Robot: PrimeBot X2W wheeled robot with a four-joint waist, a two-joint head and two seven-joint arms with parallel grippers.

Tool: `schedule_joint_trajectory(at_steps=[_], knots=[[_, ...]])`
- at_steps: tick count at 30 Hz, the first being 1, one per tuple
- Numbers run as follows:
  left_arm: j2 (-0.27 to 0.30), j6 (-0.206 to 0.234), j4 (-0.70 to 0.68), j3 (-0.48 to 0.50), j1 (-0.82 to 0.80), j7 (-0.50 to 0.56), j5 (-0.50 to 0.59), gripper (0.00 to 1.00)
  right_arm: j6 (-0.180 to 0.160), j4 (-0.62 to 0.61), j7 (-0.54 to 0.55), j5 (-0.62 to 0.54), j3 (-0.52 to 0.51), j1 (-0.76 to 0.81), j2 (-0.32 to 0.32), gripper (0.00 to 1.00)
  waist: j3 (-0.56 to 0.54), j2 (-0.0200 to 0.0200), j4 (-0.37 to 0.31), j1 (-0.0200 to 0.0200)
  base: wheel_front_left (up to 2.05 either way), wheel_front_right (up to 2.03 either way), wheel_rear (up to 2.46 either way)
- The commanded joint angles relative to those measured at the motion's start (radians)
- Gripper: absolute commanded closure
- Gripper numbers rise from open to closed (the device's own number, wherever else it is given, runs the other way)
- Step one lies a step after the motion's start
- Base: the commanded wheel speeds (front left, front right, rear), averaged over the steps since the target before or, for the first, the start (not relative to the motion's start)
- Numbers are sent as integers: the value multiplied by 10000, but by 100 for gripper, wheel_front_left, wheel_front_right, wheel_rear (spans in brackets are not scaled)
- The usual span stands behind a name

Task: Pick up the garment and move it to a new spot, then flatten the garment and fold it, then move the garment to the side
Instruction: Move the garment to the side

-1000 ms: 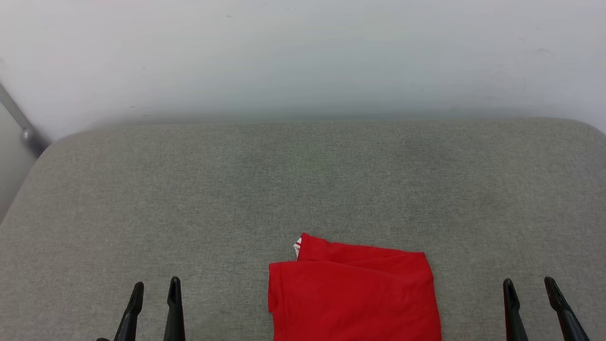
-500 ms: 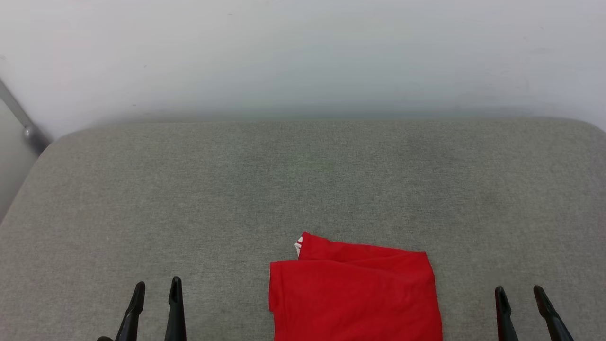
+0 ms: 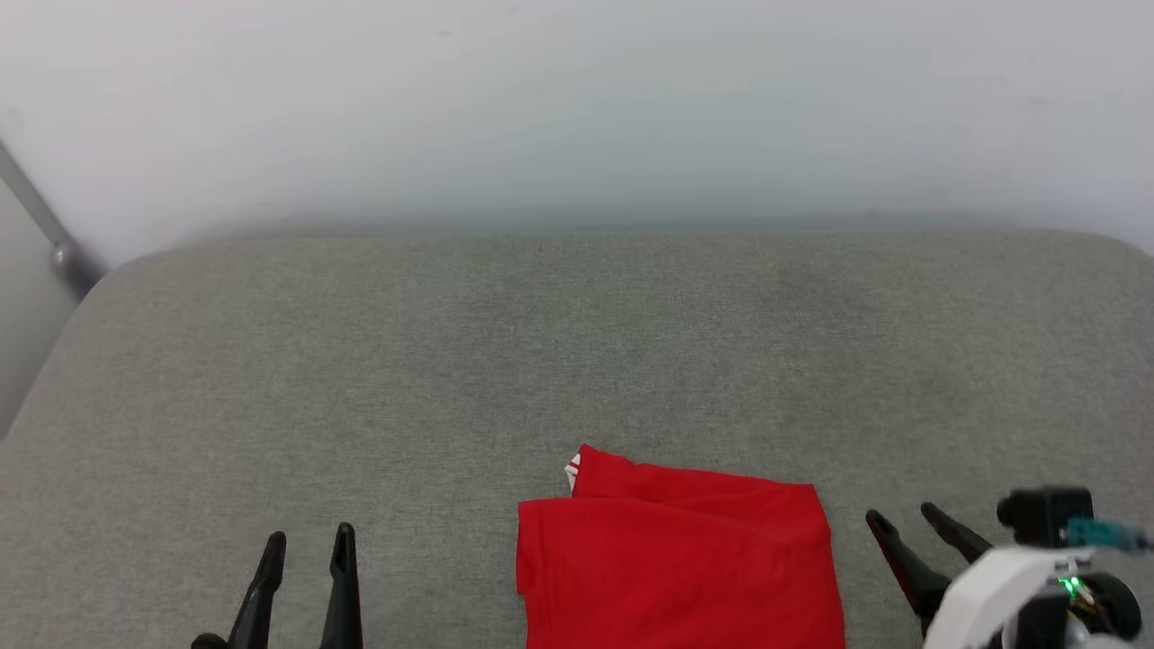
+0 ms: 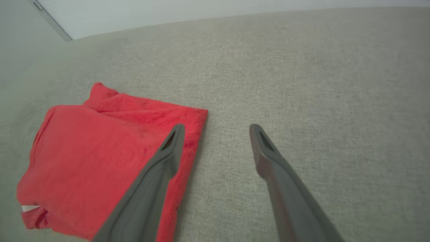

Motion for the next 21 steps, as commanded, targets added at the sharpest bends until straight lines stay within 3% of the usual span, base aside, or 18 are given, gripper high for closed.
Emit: schedule_joint_trajectory(at_steps=[1,6,10,14,21], knots=[[45,1,16,36,-94,-16,0,0,11,51,616,502,92,-480,22,0,-68,0,82,-1,0,0,0],[35,1,109,-57,86,-16,25,0,11,820,3994,1556,41,-1265,-143,0,-174,0,248,-1,0,0,0],[42,1,202,-151,158,-16,41,0,12,1062,5707,1809,-291,-1439,141,0,-239,0,418,-1,0,0,0],[37,1,275,-243,98,-16,48,0,11,1196,6643,1935,-629,-1056,572,0,-266,0,605,-1,0,0,0],[148,1,331,-454,32,-16,30,0,9,1741,6786,1370,-1063,-768,1018,0,-215,0,860,-1,0,0,0]])
